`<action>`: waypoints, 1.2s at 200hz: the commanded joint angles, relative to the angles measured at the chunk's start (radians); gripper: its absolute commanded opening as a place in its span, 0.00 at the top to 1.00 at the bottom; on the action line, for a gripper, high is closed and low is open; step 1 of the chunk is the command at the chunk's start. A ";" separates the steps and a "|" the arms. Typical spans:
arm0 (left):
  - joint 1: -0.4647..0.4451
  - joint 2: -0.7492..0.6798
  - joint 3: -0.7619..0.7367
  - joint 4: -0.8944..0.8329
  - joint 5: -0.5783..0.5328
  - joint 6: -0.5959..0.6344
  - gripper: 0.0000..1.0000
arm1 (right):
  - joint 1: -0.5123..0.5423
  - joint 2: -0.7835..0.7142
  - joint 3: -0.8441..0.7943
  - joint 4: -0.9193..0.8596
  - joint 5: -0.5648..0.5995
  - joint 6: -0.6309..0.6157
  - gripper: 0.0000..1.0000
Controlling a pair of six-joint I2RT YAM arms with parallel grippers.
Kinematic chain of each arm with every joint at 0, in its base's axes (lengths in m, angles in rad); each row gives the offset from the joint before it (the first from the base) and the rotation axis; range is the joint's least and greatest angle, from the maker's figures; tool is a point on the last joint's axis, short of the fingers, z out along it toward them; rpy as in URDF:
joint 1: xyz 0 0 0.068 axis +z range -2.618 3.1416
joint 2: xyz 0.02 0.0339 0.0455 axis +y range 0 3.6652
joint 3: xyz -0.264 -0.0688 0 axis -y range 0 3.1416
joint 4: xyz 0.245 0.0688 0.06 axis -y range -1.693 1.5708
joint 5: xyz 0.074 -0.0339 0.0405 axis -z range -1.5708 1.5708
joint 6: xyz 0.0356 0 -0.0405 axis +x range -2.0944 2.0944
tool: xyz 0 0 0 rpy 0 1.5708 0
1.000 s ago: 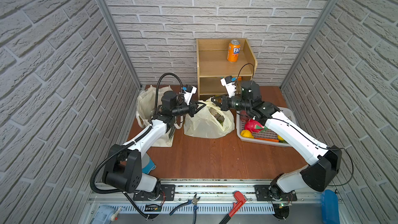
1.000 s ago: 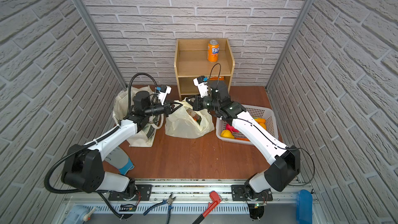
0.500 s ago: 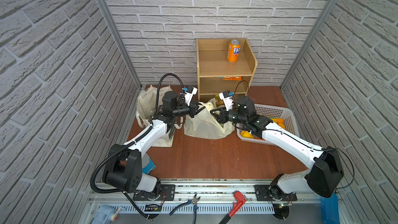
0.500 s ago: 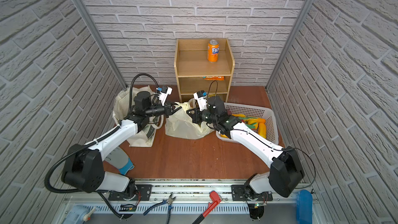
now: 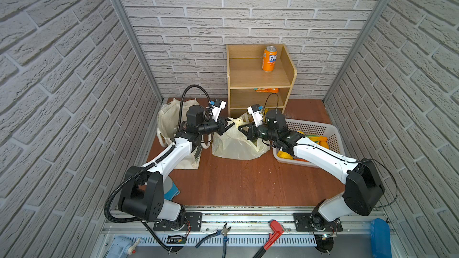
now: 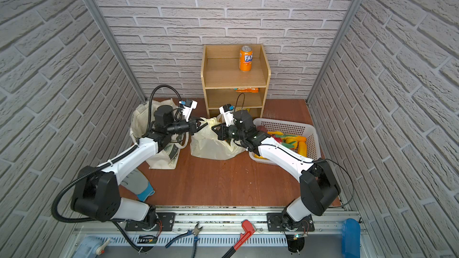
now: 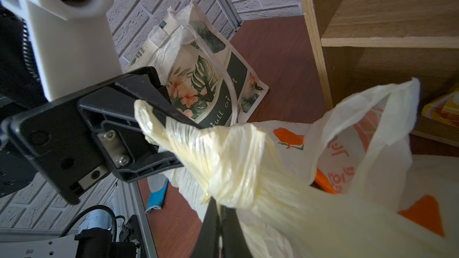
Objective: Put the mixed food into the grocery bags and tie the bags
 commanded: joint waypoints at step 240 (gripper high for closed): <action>-0.051 0.004 0.122 -0.340 0.014 0.250 0.34 | 0.004 -0.089 -0.029 -0.110 -0.006 -0.084 0.95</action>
